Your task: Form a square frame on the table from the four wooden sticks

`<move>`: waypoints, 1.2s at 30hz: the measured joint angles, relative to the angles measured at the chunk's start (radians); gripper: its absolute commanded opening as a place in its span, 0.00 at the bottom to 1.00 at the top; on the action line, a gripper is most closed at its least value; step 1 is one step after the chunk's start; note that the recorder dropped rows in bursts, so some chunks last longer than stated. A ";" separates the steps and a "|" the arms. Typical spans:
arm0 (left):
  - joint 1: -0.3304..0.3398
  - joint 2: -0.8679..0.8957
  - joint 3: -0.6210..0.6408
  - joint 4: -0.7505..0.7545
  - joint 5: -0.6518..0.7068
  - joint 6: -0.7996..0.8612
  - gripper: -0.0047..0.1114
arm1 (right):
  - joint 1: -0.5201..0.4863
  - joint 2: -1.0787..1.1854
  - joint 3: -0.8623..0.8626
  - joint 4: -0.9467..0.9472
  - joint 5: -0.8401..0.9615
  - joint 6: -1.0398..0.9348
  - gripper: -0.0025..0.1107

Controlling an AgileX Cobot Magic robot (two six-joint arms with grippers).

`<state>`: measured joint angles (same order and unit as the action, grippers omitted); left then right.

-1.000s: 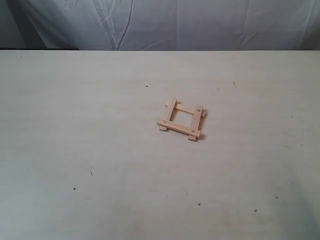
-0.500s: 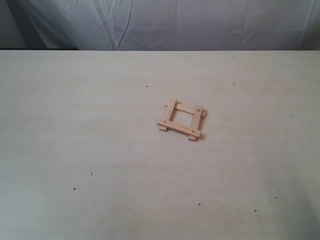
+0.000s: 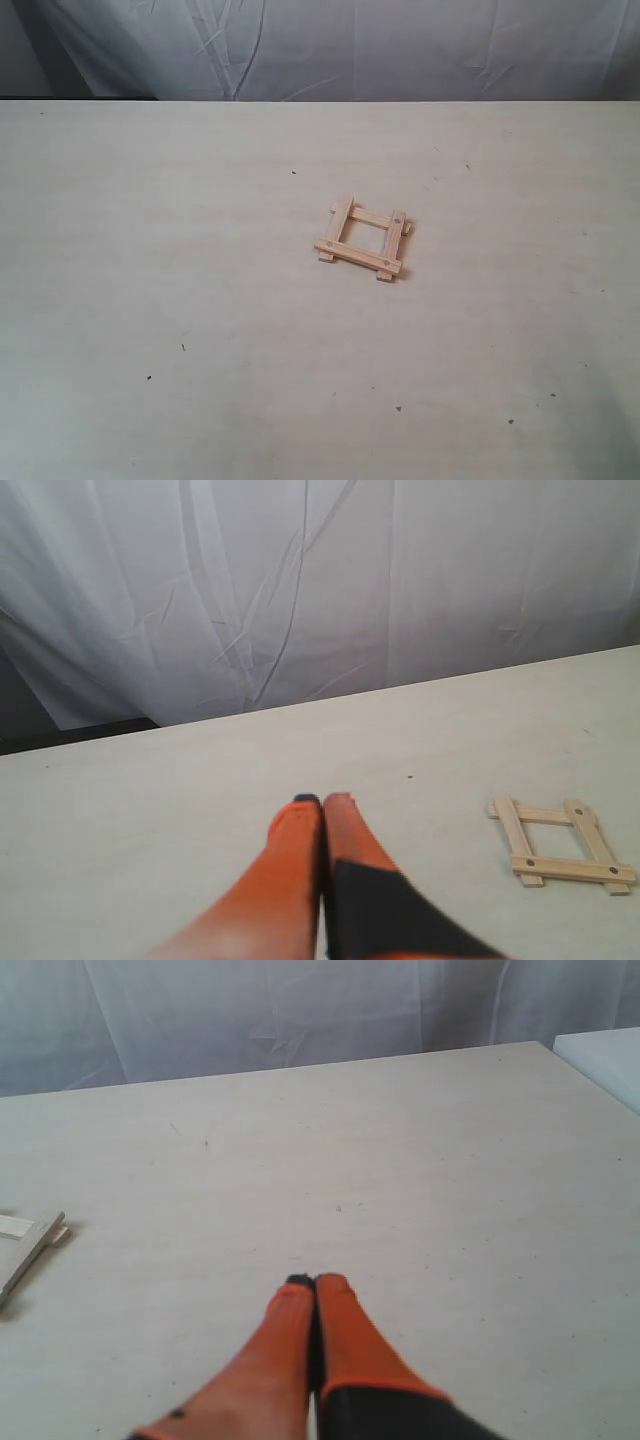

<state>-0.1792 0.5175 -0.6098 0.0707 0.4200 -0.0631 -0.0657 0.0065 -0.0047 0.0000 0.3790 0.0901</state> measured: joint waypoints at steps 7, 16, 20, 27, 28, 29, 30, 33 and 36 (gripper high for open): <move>0.019 -0.035 0.054 0.012 0.035 0.000 0.04 | 0.000 0.000 0.000 0.000 -0.001 0.000 0.01; 0.090 -0.269 0.321 -0.012 -0.008 0.000 0.04 | 0.000 0.000 0.000 0.010 -0.001 0.000 0.01; 0.137 -0.389 0.443 -0.017 -0.018 0.000 0.04 | 0.000 0.000 0.000 0.010 -0.001 0.000 0.01; 0.171 -0.496 0.573 -0.019 -0.063 0.000 0.04 | 0.000 0.000 0.000 0.010 -0.001 0.000 0.01; 0.174 -0.503 0.587 -0.019 -0.065 0.000 0.04 | 0.000 0.000 0.000 0.010 -0.001 0.000 0.01; 0.174 -0.507 0.596 -0.019 -0.065 0.000 0.04 | 0.000 0.000 0.000 0.010 -0.001 0.000 0.01; 0.176 -0.509 0.603 -0.019 -0.065 0.000 0.04 | 0.000 0.000 0.000 0.010 -0.001 0.000 0.01; 0.176 -0.512 0.605 -0.019 -0.083 0.000 0.04 | 0.000 0.000 0.000 0.010 -0.001 0.000 0.01; 0.176 -0.512 0.605 -0.019 -0.087 -0.002 0.04 | 0.000 0.000 0.000 0.010 -0.001 0.000 0.01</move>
<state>-0.0033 0.0060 -0.0044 0.0516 0.3327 -0.0649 -0.0657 0.0065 -0.0047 0.0102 0.3784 0.0901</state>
